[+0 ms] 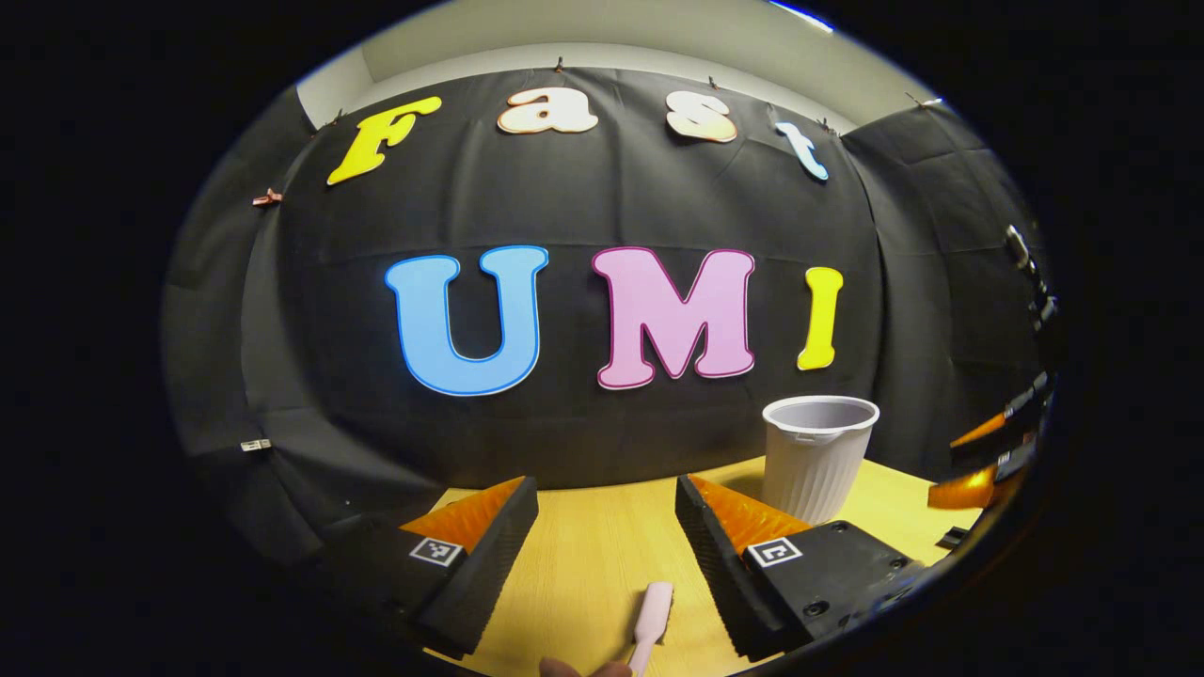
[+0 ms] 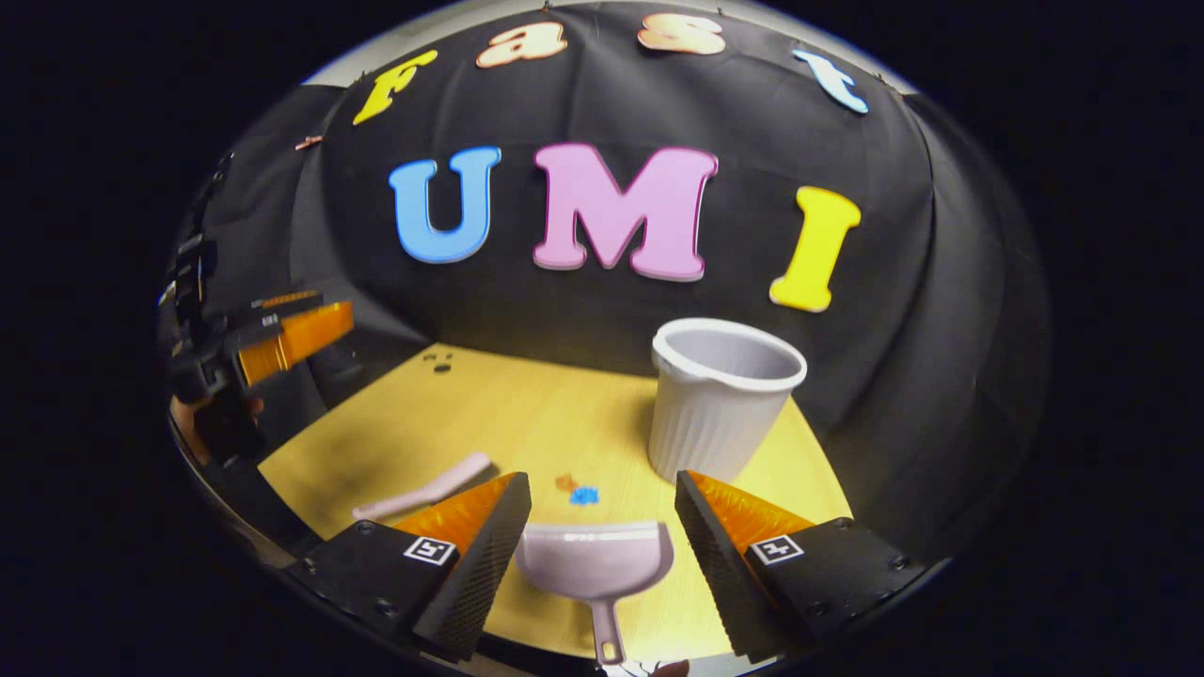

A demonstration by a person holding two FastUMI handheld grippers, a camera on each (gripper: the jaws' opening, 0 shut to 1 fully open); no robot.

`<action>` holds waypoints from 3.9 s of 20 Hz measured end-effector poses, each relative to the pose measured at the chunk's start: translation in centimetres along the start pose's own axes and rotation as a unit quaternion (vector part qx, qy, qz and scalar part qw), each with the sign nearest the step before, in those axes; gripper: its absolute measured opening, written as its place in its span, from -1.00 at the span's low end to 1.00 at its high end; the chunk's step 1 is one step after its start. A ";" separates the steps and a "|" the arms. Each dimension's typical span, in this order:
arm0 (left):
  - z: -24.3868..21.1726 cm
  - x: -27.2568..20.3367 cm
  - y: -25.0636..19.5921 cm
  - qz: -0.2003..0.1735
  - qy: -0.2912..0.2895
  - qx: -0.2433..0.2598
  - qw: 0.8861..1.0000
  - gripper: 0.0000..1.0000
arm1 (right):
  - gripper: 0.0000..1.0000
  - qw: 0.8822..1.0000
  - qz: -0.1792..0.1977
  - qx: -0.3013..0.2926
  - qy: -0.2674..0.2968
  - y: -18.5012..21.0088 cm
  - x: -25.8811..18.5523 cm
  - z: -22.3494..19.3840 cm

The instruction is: Pick up the small broom and dustpan from the desktop, sweep the trash into the dustpan with the broom, and then empty the trash into the garbage bin.

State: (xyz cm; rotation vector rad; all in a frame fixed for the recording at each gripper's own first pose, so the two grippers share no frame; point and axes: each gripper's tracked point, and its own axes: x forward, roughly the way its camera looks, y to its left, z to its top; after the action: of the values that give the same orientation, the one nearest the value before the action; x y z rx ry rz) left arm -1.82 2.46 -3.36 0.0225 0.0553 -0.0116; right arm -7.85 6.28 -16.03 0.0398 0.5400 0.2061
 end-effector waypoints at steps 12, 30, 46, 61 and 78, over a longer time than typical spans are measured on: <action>-3.0 -1.2 0.6 0.006 0.031 0.017 0.999 0.89 | 0.79 0.968 0.022 -0.027 0.249 0.4 4.3 -18.3; -5.2 -1.2 2.7 0.035 0.057 0.008 0.998 0.94 | -0.16 0.922 0.029 0.029 0.384 0.8 10.2 -22.9; -22.9 -1.2 -3.5 -0.093 0.323 0.022 0.942 0.94 | -0.29 0.944 0.077 -0.055 0.317 -1.9 8.0 -20.0; -35.0 3.6 -5.4 -0.106 0.473 0.056 0.873 0.55 | -0.29 0.940 0.069 -0.059 0.330 -5.4 4.4 -20.4; -33.9 11.4 -8.4 -0.140 0.441 0.075 0.883 -0.43 | -0.29 0.881 0.116 -0.110 0.445 -5.1 4.5 -20.6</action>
State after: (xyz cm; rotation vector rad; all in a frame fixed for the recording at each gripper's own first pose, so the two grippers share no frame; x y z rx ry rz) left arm 7.63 -5.34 -38.02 0.1749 0.9753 -0.2979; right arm -13.79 1.88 -36.45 -0.2266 1.4334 0.5279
